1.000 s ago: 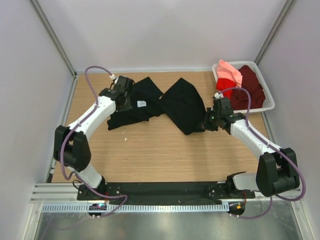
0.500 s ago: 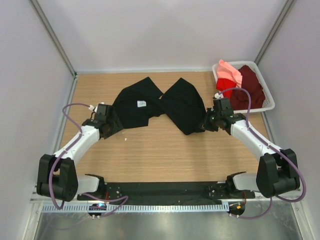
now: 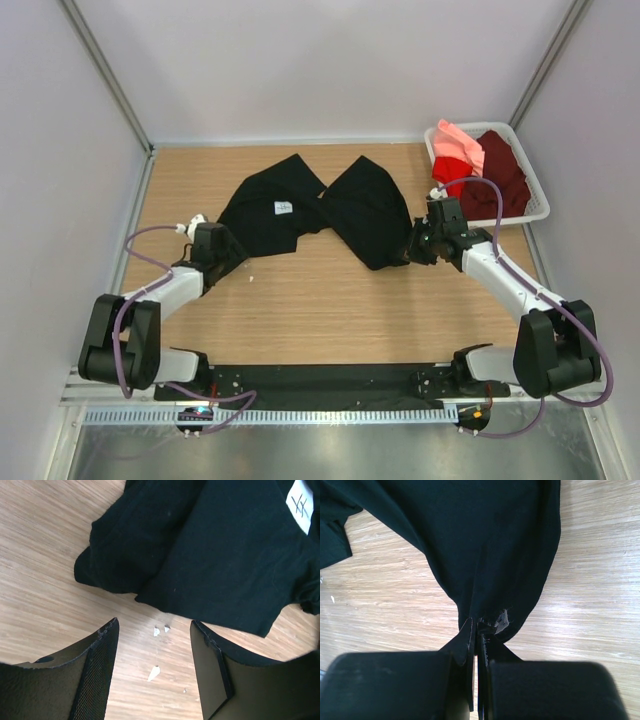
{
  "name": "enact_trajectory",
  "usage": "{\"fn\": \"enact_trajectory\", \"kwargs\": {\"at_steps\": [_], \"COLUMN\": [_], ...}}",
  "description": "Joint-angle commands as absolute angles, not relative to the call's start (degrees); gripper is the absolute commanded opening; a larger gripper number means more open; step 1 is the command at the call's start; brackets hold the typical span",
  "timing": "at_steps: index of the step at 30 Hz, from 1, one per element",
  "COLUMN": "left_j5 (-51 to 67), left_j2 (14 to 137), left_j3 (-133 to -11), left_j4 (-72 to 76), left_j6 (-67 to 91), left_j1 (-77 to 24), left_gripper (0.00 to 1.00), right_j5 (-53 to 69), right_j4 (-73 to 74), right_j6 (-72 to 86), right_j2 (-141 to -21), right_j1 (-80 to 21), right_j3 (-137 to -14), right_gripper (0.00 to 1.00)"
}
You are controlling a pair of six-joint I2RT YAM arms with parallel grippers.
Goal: Fold and stack the t-shirts
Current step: Flatten the tshirt out
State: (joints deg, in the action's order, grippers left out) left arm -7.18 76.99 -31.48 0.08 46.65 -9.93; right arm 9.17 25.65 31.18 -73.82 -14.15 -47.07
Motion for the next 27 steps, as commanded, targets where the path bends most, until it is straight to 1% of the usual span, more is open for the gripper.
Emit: {"fn": "enact_trajectory", "kwargs": {"at_steps": [1, 8, 13, 20, 25, 27], "left_j5": [-7.2, -8.3, -8.9, -10.4, -8.9, -7.8], "left_j2": [78.0, 78.7, 78.9, 75.8, 78.0, 78.9], "left_j3": [-30.9, -28.7, -28.1, -25.8, -25.8, -25.8], "left_j4": [10.5, 13.8, 14.1, 14.3, 15.6, 17.2], "left_j6": [48.6, 48.4, 48.2, 48.9, 50.1, 50.7], "left_j1": [-9.3, -9.3, -9.1, -9.1, -7.7, -7.6], "left_gripper": [0.61, 0.61, 0.57, 0.61, 0.62, 0.60], "right_j5": [9.5, 9.7, 9.4, 9.4, 9.5, 9.5], "right_j4": [25.5, 25.5, 25.9, 25.8, 25.9, 25.9], "right_j6": [30.5, 30.5, 30.1, 30.4, 30.5, 30.5], "right_j2": [-71.8, -72.5, -72.1, -71.5, -71.2, -71.3], "right_j1": [-14.5, -14.5, -14.6, -14.5, -14.5, -14.4], "right_j3": [-47.6, -47.9, -48.3, -47.3, -47.2, -47.4], "right_gripper": [0.01, 0.02, 0.01, 0.01, 0.01, 0.01]}}
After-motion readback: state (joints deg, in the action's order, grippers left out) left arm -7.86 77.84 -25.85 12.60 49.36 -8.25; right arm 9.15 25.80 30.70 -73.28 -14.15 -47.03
